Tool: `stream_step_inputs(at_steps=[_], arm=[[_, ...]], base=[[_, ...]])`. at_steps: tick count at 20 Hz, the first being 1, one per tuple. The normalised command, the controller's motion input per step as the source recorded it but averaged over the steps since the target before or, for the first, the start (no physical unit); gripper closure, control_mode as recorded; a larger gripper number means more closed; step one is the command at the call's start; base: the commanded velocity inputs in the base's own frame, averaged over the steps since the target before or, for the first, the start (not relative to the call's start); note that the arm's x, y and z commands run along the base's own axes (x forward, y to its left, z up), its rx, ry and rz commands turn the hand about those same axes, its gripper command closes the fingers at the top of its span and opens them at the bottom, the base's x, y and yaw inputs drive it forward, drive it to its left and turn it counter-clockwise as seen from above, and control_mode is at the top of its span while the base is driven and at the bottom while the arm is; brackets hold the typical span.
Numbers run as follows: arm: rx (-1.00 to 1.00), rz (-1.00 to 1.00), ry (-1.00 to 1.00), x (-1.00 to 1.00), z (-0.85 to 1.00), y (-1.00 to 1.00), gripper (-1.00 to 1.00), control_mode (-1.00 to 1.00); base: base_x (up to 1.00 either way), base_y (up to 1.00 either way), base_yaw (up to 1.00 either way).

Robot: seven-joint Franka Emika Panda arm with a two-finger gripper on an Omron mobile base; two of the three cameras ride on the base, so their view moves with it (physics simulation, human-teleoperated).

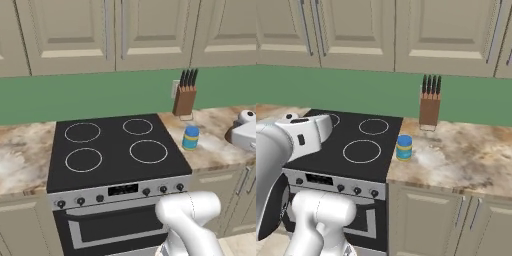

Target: Take 2 condiments from the cabinet and move them on the counter near the stove.Make sure the condiments are lined up with each other, next to each other.

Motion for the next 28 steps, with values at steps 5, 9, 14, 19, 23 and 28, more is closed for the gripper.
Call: stream_step_inputs(at_steps=[5,9,14,19,23,28], arm=[[0.0,0.0,0.0,0.0,0.0,0.0,1.0,1.0],[0.0,0.0,0.0,0.0,0.0,0.0,1.0,1.0],[0.0,0.0,0.0,0.0,0.0,0.0,1.0,1.0],[0.0,0.0,0.0,0.0,0.0,0.0,1.0,1.0],[0.0,0.0,0.0,0.0,0.0,0.0,1.0,1.0],[0.0,0.0,0.0,0.0,0.0,0.0,1.0,1.0]], base=[[0.63,-0.01,-0.02],[0.48,-0.07,-0.02],[0.44,-0.11,-0.02],[0.38,0.0,0.0],[0.06,0.0,-0.01],[0.02,0.0,0.0]])
